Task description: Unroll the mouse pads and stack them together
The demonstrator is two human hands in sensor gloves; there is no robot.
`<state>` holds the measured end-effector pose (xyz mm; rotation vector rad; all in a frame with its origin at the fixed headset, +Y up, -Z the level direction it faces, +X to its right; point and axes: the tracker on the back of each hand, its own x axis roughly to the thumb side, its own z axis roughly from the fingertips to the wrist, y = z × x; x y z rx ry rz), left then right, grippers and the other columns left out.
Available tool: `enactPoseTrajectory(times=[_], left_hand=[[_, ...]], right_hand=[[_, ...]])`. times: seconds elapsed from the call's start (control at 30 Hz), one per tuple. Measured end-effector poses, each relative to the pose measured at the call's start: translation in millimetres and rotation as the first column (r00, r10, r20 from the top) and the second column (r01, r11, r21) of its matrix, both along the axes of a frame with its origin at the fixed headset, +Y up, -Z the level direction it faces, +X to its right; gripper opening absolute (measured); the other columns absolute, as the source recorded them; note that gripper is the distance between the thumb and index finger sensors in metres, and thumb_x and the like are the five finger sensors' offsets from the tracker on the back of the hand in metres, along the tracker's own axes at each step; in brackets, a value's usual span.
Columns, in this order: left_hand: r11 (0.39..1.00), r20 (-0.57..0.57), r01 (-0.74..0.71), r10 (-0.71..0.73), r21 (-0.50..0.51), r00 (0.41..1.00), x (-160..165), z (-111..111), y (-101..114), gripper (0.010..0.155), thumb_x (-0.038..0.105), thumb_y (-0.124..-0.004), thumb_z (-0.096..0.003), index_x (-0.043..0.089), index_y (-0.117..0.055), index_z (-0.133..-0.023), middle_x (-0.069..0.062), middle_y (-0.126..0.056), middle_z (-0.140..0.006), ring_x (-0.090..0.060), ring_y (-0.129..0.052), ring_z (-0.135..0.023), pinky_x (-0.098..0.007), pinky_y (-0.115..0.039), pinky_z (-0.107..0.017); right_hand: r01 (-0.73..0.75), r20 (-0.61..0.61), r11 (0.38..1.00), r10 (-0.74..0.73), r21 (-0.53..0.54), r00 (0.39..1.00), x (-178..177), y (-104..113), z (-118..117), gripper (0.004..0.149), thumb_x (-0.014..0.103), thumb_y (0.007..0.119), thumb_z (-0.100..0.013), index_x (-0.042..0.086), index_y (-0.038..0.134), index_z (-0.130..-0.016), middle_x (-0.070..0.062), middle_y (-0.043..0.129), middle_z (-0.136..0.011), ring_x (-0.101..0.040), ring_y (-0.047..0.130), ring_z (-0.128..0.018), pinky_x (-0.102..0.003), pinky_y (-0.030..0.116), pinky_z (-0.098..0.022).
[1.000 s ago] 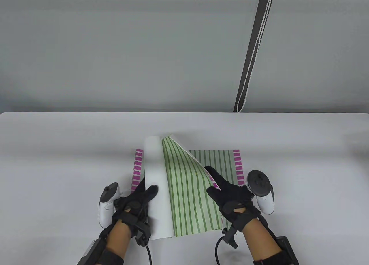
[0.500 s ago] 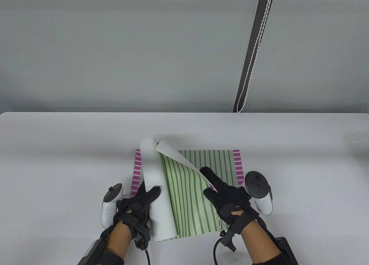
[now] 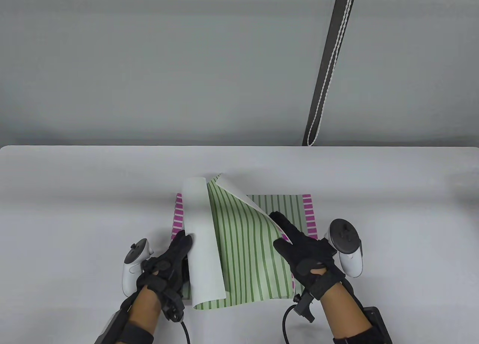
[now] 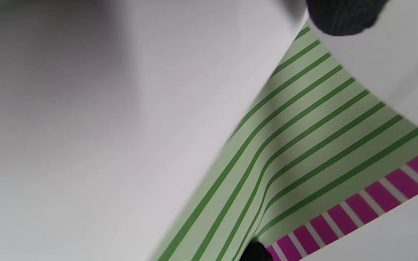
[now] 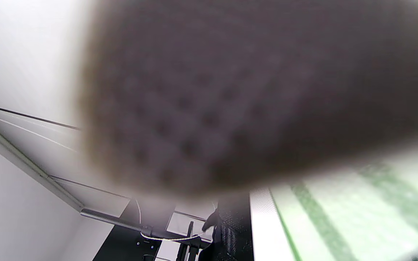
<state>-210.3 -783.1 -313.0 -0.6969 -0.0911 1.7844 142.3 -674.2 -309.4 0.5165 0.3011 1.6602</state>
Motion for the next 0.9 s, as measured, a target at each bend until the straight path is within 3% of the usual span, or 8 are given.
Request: enactPoseTrajectory(times=[0.13,0.37,0.53,0.77,0.83,0.9], left_hand=[[0.997,-0.026,0.081,-0.080,0.008,0.996,1.3,-1.0,0.4,0.112,0.072,-0.074,-0.0431,0.020,0.007,-0.101,-0.018,-0.022,-0.109,-0.034,-0.070,-0.093,-0.049,-0.070,-0.067],[0.983,-0.152,0.182,-0.181,-0.006,0.972,-15.5,-3.3,2.7,0.088,0.049,-0.074,-0.0483,0.022,-0.012,-0.105,-0.011,-0.054,-0.102,-0.029,-0.083,-0.084,-0.044,-0.079,-0.061],[0.999,-0.074,0.042,-0.042,-0.008,0.996,-16.9,-3.9,-0.3,0.094,0.059,-0.069,-0.0490,0.020,-0.004,-0.105,-0.016,-0.045,-0.108,-0.037,-0.075,-0.092,-0.049,-0.074,-0.065],[1.000,-0.036,-0.018,0.018,-0.008,0.999,-17.2,-2.3,-1.1,0.104,0.077,-0.060,-0.0439,0.019,0.003,-0.104,-0.022,-0.029,-0.112,-0.046,-0.061,-0.099,-0.057,-0.066,-0.068],[1.000,0.001,0.005,-0.005,-0.009,1.000,-15.7,-2.8,-0.6,0.104,0.075,-0.062,-0.0449,0.019,0.004,-0.103,-0.022,-0.026,-0.112,-0.046,-0.059,-0.100,-0.057,-0.065,-0.068],[0.996,0.031,0.085,-0.085,-0.018,0.996,-14.3,-3.9,0.3,0.094,0.060,-0.065,-0.0513,0.018,0.001,-0.104,-0.021,-0.031,-0.111,-0.043,-0.064,-0.097,-0.053,-0.068,-0.068]], right_hand=[[0.000,-0.004,1.000,0.001,0.014,1.000,-0.3,4.6,1.5,0.063,0.014,0.067,-0.055,0.006,0.036,-0.109,-0.031,0.071,-0.092,-0.038,0.101,-0.058,-0.041,0.090,-0.039],[0.028,0.018,1.000,-0.028,-0.003,0.999,12.1,3.5,-1.9,0.062,0.014,0.067,-0.055,0.006,0.037,-0.109,-0.031,0.072,-0.092,-0.037,0.101,-0.058,-0.041,0.090,-0.039],[0.031,0.020,1.000,-0.031,-0.007,0.999,15.3,4.1,-3.2,0.062,0.015,0.067,-0.056,0.006,0.037,-0.109,-0.031,0.072,-0.092,-0.037,0.101,-0.058,-0.041,0.090,-0.039],[0.051,0.048,0.999,-0.050,-0.017,0.998,29.4,4.4,-5.6,0.062,0.016,0.067,-0.056,0.006,0.036,-0.110,-0.031,0.072,-0.092,-0.037,0.101,-0.058,-0.040,0.090,-0.039],[0.054,0.054,0.998,-0.053,-0.018,0.997,32.9,4.9,-6.0,0.062,0.016,0.067,-0.056,0.006,0.036,-0.110,-0.031,0.072,-0.092,-0.037,0.101,-0.058,-0.040,0.090,-0.039],[0.055,0.056,0.998,-0.054,-0.017,0.997,36.2,5.9,-6.7,0.062,0.016,0.067,-0.056,0.006,0.037,-0.110,-0.031,0.072,-0.092,-0.037,0.101,-0.057,-0.040,0.090,-0.039]])
